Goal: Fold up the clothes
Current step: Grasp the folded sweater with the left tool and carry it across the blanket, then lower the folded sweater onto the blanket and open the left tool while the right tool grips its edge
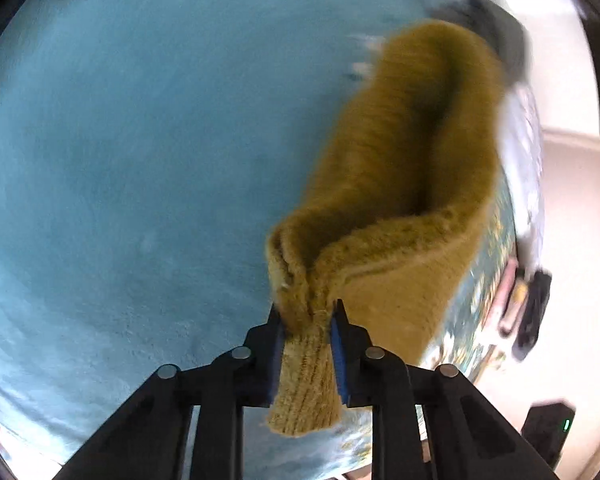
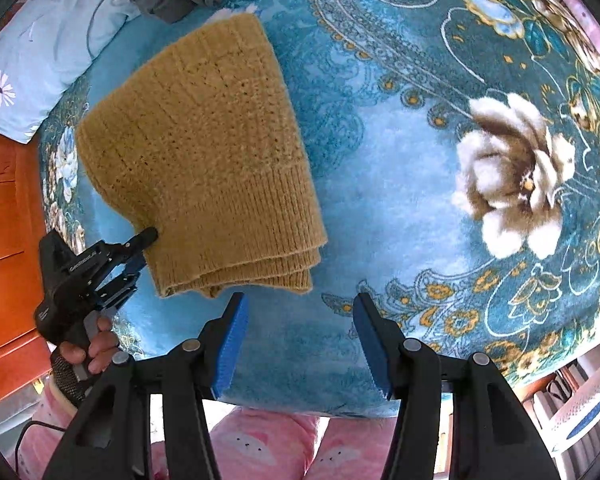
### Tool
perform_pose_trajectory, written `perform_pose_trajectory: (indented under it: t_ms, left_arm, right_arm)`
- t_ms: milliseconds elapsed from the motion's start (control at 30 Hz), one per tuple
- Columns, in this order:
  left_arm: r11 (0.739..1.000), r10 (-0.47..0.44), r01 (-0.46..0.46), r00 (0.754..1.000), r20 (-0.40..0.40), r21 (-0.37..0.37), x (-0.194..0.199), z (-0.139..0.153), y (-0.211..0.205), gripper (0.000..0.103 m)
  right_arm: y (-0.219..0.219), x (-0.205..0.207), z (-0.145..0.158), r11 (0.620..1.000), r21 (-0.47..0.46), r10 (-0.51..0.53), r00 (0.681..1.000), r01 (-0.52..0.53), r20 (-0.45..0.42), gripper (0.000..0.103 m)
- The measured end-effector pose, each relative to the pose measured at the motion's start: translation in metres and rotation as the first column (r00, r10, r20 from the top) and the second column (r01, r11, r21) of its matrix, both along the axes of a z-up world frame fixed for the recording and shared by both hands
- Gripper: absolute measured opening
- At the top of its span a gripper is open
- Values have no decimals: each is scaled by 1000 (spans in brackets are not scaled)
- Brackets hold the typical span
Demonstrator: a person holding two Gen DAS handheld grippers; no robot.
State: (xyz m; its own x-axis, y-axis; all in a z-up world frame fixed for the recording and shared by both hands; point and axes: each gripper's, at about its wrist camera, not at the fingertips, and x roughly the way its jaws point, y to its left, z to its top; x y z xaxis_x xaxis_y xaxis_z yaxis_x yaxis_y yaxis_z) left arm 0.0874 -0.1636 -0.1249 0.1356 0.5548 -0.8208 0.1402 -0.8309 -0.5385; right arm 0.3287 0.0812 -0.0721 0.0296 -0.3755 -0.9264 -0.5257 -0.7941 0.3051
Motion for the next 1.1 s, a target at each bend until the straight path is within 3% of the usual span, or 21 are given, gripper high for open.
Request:
perform_pose_trajectory:
  t_ms: [33, 100, 167, 233, 267, 300, 333, 367, 433, 500, 567, 633, 733, 767, 800, 867, 967, 1100]
  left_arm:
    - [999, -33, 34, 999, -20, 40, 0, 16, 11, 21]
    - [975, -72, 79, 997, -40, 210, 1, 53, 35, 21]
    - [916, -27, 51, 998, -64, 399, 1, 85, 42, 21]
    - [872, 60, -23, 996, -61, 488, 4, 89, 25, 21]
    - [869, 90, -50, 994, -58, 492, 7, 83, 16, 21]
    - [910, 81, -53, 995, -51, 411, 8, 66, 8, 21]
    - [962, 52, -44, 998, -23, 270, 10, 37, -1, 21]
    - [987, 46, -49, 999, 24, 155, 12, 10, -10, 21]
    - [990, 116, -125, 982, 150, 57, 18, -33, -32, 21]
    - [975, 191, -209, 961, 200, 71, 26, -53, -49, 21]
    - [972, 193, -215, 961, 196, 96, 30, -49, -50, 21]
    - [972, 151, -177, 974, 169, 152, 33, -33, -43, 21]
    - [941, 142, -179, 979, 144, 287, 28, -9, -38, 21]
    - [956, 113, -137, 988, 107, 258, 30, -6, -38, 21]
    - [982, 69, -85, 993, 97, 169, 31, -13, -37, 21]
    - [997, 38, -47, 990, 133, 67, 34, -31, -40, 21]
    - [993, 96, -109, 974, 206, 54, 37, -49, -53, 25]
    - [992, 94, -110, 970, 225, 61, 42, -33, -65, 36]
  right_arm:
    - [-1, -2, -1, 1000, -1, -3, 1000, 3, -5, 55]
    - [-3, -4, -5, 1000, -5, -15, 1000, 15, -13, 55]
    - [2, -3, -5, 999, -7, -34, 999, 34, -14, 55]
    - [6, -1, -4, 999, -9, -52, 998, 52, -20, 55]
    - [7, 0, -4, 998, -12, -59, 998, 58, -26, 55]
    - [9, 2, -4, 998, -15, -63, 998, 62, -29, 55]
    - [9, 3, -5, 998, -18, -61, 998, 60, -25, 55]
    - [6, 7, -8, 998, -22, -55, 998, 55, -18, 55]
    - [3, 13, -12, 999, -26, -44, 999, 44, -5, 55]
    - [-1, 19, -17, 999, -26, -41, 999, 41, 9, 55]
    - [-4, 25, -23, 998, -33, -47, 999, 48, 17, 55]
    - [-5, 28, -29, 998, -31, -54, 998, 55, 29, 55]
    - [-7, 30, -32, 996, -40, -79, 996, 81, 34, 55]
    - [-8, 30, -33, 995, -47, -87, 996, 88, 28, 55]
    - [-10, 29, -34, 994, -56, -89, 996, 90, 17, 55]
    - [-14, 24, -39, 994, -71, -87, 996, 87, 2, 55]
    - [-17, 15, -47, 992, -89, -96, 995, 93, -27, 55]
    - [-8, 3, -65, 986, -96, -143, 988, 136, -63, 65]
